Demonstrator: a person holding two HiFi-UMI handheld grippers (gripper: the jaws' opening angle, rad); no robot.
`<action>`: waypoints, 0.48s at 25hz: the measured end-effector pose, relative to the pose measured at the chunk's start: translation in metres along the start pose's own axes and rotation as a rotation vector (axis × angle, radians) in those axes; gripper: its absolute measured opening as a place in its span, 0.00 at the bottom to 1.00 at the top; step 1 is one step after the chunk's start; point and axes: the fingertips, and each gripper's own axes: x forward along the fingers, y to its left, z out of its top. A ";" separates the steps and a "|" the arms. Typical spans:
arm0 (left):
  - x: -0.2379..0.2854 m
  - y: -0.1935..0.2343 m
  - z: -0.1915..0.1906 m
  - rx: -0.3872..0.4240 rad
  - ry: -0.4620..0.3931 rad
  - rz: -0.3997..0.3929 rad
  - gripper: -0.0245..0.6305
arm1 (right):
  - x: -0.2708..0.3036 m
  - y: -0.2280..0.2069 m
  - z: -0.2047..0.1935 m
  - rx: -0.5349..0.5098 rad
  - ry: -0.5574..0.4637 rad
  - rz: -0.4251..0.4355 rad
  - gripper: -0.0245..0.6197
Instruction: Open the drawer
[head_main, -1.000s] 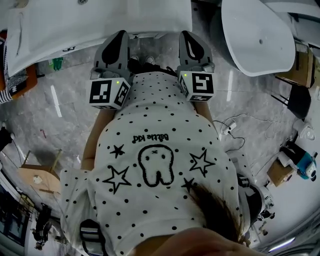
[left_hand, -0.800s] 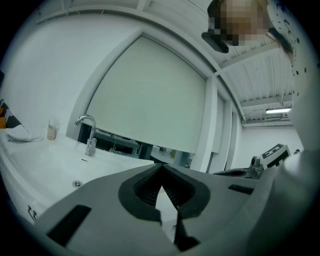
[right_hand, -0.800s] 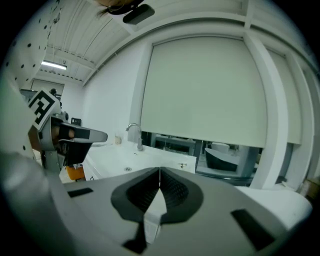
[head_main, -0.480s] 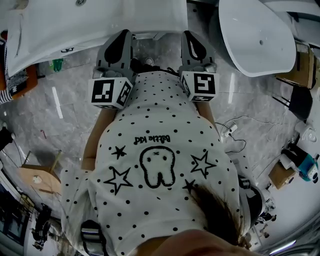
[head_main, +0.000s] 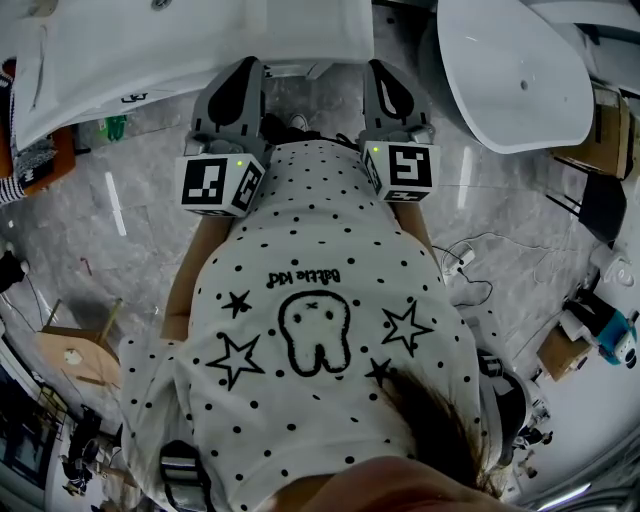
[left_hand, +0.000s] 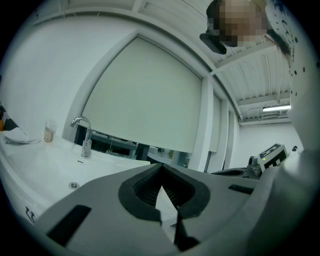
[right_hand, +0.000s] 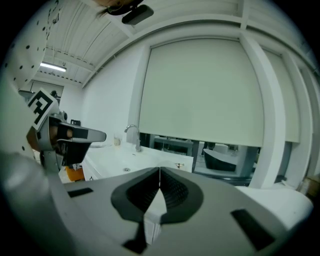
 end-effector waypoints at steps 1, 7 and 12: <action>0.000 0.000 0.000 0.002 -0.001 0.000 0.04 | 0.000 0.000 0.000 -0.002 -0.001 0.001 0.06; -0.001 0.002 0.000 -0.004 -0.008 0.005 0.04 | 0.001 -0.001 0.001 -0.005 -0.002 0.002 0.06; -0.002 0.003 0.001 -0.009 -0.010 0.016 0.04 | 0.002 -0.001 0.001 -0.008 0.000 0.006 0.06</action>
